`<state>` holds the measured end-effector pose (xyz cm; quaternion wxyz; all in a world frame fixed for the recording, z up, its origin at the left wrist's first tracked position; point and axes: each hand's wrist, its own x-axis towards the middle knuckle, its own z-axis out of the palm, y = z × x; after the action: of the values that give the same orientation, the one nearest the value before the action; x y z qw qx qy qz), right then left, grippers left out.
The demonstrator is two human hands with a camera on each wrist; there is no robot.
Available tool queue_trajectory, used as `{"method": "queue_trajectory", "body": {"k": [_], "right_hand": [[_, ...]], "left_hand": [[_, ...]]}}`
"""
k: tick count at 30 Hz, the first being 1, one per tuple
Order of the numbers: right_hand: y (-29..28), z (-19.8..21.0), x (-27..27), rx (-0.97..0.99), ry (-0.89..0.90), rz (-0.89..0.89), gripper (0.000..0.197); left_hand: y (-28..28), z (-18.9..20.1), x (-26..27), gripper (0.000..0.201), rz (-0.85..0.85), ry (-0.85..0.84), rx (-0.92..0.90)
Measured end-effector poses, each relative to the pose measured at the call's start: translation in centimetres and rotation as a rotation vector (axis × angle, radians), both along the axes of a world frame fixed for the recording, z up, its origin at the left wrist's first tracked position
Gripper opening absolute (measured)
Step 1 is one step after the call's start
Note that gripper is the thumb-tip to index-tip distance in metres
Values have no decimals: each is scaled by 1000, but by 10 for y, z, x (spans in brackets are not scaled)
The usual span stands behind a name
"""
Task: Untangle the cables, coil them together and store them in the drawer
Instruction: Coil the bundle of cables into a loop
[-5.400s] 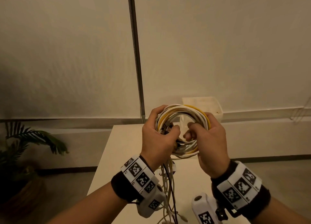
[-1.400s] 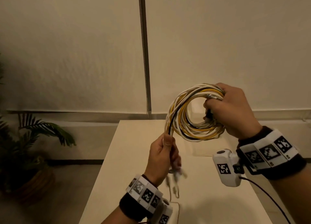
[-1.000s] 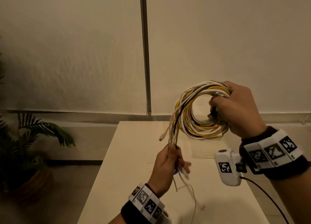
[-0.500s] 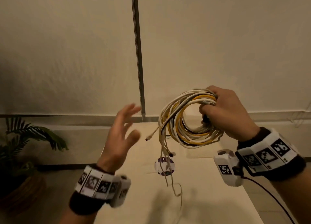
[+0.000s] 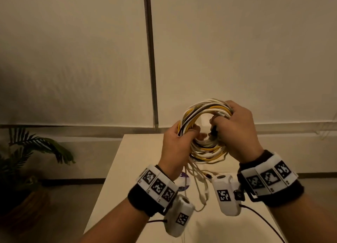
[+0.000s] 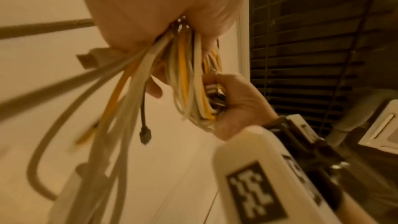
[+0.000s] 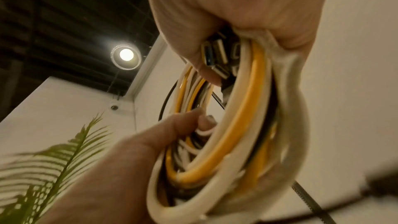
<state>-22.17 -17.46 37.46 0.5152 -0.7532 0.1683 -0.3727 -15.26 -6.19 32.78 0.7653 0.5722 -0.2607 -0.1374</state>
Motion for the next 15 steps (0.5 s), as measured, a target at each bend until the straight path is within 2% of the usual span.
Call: {"method": "queue_trajectory", "body": {"k": [3, 9, 15], "right_hand": [[3, -7, 2, 57, -32, -12, 16], [2, -8, 0, 132, -33, 67, 10], [-3, -17, -5, 138, 113, 135, 19]], "left_hand": [[-5, 4, -4, 12, 18, 101, -83], [-2, 13, 9, 9, -53, 78, -123], [-1, 16, 19, 10, -47, 92, 11]]}}
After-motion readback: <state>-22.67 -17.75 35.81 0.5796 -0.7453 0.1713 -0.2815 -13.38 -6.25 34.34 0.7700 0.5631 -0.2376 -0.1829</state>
